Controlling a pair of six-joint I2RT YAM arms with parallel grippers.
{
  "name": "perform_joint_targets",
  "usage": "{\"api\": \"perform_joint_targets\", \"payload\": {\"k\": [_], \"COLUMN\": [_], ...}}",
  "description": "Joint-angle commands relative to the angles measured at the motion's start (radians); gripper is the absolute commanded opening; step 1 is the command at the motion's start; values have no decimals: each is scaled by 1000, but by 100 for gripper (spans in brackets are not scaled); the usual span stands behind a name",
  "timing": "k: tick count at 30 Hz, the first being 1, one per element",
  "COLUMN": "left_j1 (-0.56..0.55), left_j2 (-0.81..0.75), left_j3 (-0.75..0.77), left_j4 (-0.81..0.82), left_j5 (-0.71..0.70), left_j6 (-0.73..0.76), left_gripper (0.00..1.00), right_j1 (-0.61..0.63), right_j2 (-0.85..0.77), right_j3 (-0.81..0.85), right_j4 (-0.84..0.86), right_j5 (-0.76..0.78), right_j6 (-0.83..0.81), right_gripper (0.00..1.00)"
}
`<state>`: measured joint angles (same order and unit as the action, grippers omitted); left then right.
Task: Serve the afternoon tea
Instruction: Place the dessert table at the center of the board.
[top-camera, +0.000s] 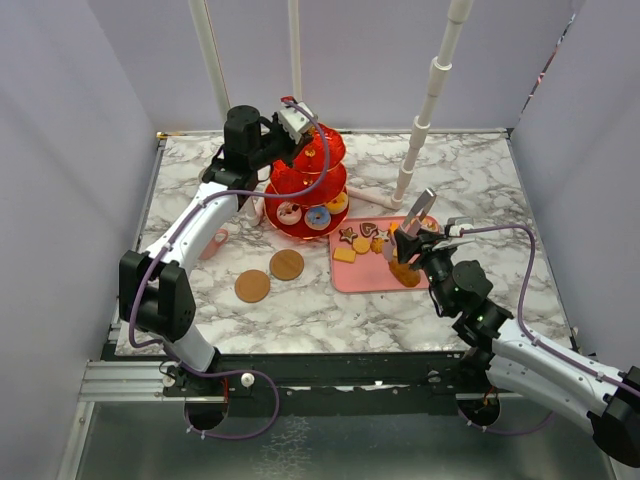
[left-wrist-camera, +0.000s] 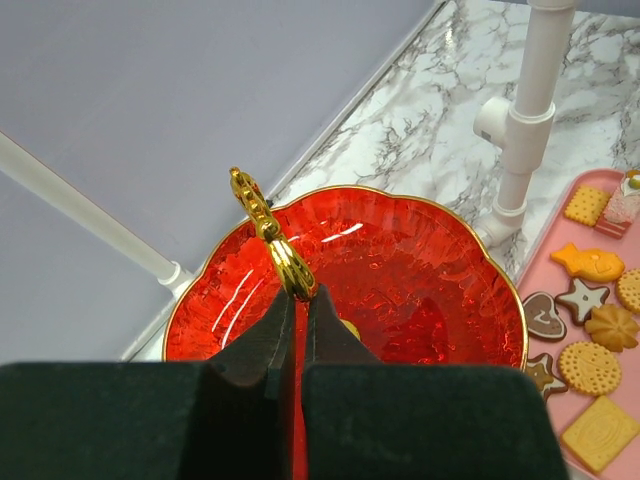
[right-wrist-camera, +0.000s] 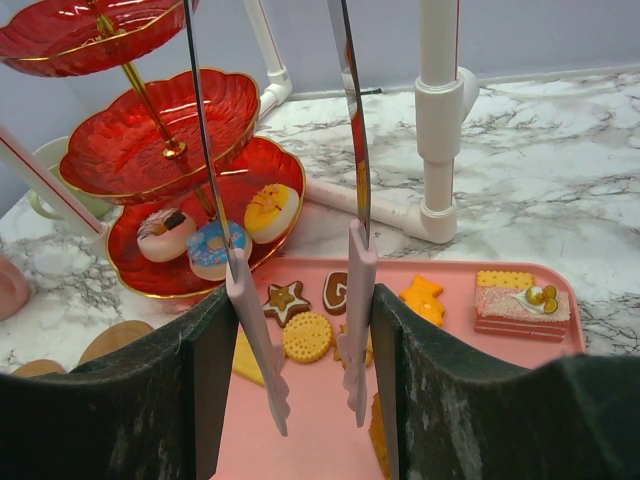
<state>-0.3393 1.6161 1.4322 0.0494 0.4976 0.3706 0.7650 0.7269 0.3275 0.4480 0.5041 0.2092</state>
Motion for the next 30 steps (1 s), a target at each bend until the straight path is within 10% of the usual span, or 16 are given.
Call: {"api": "perform_joint_targets", "payload": {"k": [1, 19, 30], "left_j1": [6, -83, -69], "left_j2": [1, -27, -124], "left_j3": [-4, -67, -163], "left_j4": [70, 46, 26], "left_j5": [29, 102, -126], "left_j6": [-14, -267, -223], "left_gripper": [0, 0, 0], "right_j1": [4, 4, 3], "right_j2": [-1, -49, -47], "right_j3": [-3, -10, -16], "right_j4": [27, -3, 6], "right_j5": [23, 54, 44], "right_j6": [7, -4, -5], "right_gripper": [53, 53, 54]}}
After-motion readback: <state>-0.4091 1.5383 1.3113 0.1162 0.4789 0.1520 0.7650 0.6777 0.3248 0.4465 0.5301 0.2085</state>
